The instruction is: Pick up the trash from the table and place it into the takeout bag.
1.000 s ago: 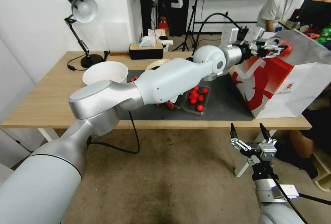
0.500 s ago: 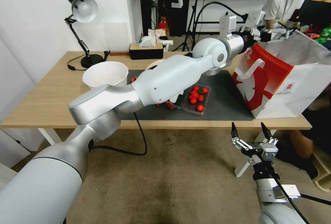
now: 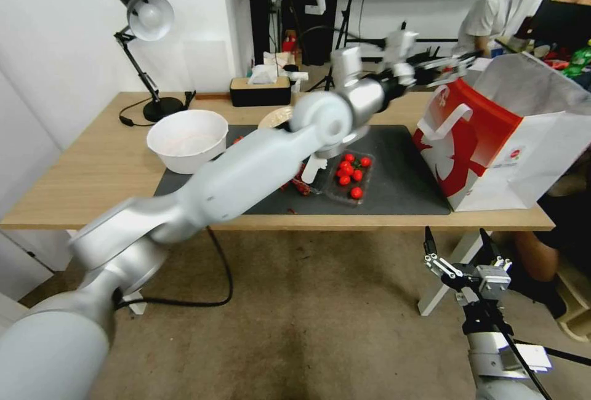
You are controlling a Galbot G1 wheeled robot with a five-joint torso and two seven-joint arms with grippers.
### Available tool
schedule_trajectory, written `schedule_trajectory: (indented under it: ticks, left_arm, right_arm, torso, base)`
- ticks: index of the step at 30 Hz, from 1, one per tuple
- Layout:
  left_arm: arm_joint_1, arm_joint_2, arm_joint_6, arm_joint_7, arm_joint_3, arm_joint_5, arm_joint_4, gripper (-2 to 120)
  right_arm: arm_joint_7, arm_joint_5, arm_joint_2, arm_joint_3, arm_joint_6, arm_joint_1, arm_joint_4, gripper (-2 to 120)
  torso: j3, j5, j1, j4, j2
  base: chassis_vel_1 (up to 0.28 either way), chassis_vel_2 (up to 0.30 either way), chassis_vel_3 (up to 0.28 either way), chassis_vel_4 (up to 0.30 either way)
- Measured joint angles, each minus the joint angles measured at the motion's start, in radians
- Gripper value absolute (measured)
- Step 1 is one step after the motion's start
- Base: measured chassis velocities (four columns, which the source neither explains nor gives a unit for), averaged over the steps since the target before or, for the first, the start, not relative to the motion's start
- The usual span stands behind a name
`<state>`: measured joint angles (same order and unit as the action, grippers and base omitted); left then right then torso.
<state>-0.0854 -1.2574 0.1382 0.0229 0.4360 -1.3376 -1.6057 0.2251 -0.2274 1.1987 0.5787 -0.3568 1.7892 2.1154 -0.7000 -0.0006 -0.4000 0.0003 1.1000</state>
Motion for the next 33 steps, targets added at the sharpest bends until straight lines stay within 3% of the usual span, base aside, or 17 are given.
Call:
schedule_trajectory:
  ticks: [2,3,5,6,8,10,13,14,16,18,20,22,28,30,33]
  left_arm:
    - [-0.085,0.081,0.008,0.006,-0.060,0.028,-0.100,100]
    - [-0.085,0.081,0.008,0.006,-0.060,0.028,-0.100,100]
    - [-0.173,0.168,0.012,0.003,-0.129,0.054,-0.184,100]
    - [-0.173,0.168,0.012,0.003,-0.129,0.054,-0.184,100]
    - [-0.292,0.261,0.014,-0.014,-0.219,0.087,-0.263,100]
    - [-0.319,0.278,0.014,-0.018,-0.238,0.092,-0.280,100]
    - [-0.566,0.376,0.008,-0.051,-0.401,0.175,-0.393,100]
    - [-0.566,0.376,0.008,-0.051,-0.401,0.175,-0.393,100]
    - [-0.739,0.410,-0.005,-0.062,-0.522,0.249,-0.459,100]
    - [-0.770,0.413,-0.011,-0.062,-0.542,0.272,-0.469,100]
    - [-0.931,0.406,-0.049,-0.073,-0.645,0.408,-0.508,100]
    - [-0.963,0.398,-0.057,-0.077,-0.664,0.431,-0.514,100]
    - [-1.162,0.295,-0.105,-0.079,-0.762,0.573,-0.558,100]
    - [-1.162,0.295,-0.105,-0.079,-0.762,0.573,-0.558,100]
    - [-1.278,0.210,-0.158,-0.077,-0.815,0.715,-0.563,100]
  right_arm:
    - [0.000,0.005,0.003,-0.008,0.000,-0.002,-0.003,100]
    - [0.000,0.005,0.003,-0.008,0.000,-0.002,-0.003,100]
    - [0.000,0.011,0.006,-0.013,0.000,0.000,-0.003,100]
    - [0.000,0.011,0.006,-0.013,0.000,0.000,-0.003,100]
    - [0.000,0.017,0.007,-0.015,-0.001,0.000,-0.002,100]
    - [0.000,0.018,0.007,-0.016,-0.001,0.000,-0.002,100]
    - [-0.001,0.026,0.005,-0.026,-0.001,-0.003,-0.003,100]
    - [-0.001,0.026,0.005,-0.026,-0.001,-0.003,-0.003,100]
    - [-0.001,0.028,-0.001,-0.041,-0.001,-0.016,-0.012,100]
    - [-0.001,0.029,-0.002,-0.044,-0.001,-0.019,-0.015,100]
    - [-0.001,0.034,0.003,-0.051,-0.001,-0.022,-0.022,100]
    - [-0.001,0.036,0.006,-0.052,-0.001,-0.022,-0.023,100]
    - [-0.001,0.046,0.025,-0.051,-0.001,-0.019,-0.022,100]
    - [-0.001,0.046,0.025,-0.051,-0.001,-0.019,-0.022,100]
    - [0.000,0.044,0.023,-0.043,-0.001,-0.017,-0.021,100]
  torso:
    - [0.000,0.0000,0.000,-0.0005,0.000]
    - [0.000,0.0000,0.000,-0.0005,0.000]
    - [0.000,0.0000,0.000,-0.0007,0.000]
    - [0.000,0.0000,0.000,-0.0007,0.000]
    - [0.000,-0.0004,0.000,0.0001,0.000]
    - [0.000,-0.0003,0.000,0.0001,0.000]
    - [0.000,0.0005,0.000,-0.0007,0.000]
    - [0.000,0.0005,0.000,-0.0007,0.000]
    - [0.000,0.0001,0.000,0.0001,0.000]
    - [0.000,0.0008,0.000,0.0003,0.000]
    - [0.000,0.0001,0.000,-0.0002,0.000]
    - [0.000,0.0004,0.000,-0.0002,0.000]
    - [0.000,0.0006,0.000,-0.0006,0.000]
    - [0.000,0.0006,0.000,-0.0006,0.000]
    - [0.000,0.0006,0.000,-0.0006,0.000]
  base:
    - [0.000,0.000,0.000,0.000]
    - [0.000,0.000,0.000,0.000]
    - [0.000,0.000,0.000,0.000]
    - [0.000,0.000,0.000,0.000]
    - [0.000,0.000,0.000,0.000]
    - [0.000,0.000,0.000,0.000]
    - [0.000,0.000,0.000,0.000]
    - [0.000,0.000,0.000,0.000]
    - [0.000,0.000,0.000,0.000]
    - [0.000,0.000,0.000,0.000]
    - [0.000,0.000,0.000,0.000]
    - [0.000,0.000,0.000,0.000]
    - [0.000,0.000,0.000,0.000]
    - [0.000,0.000,0.000,0.000]
    - [0.000,0.000,0.000,0.000]
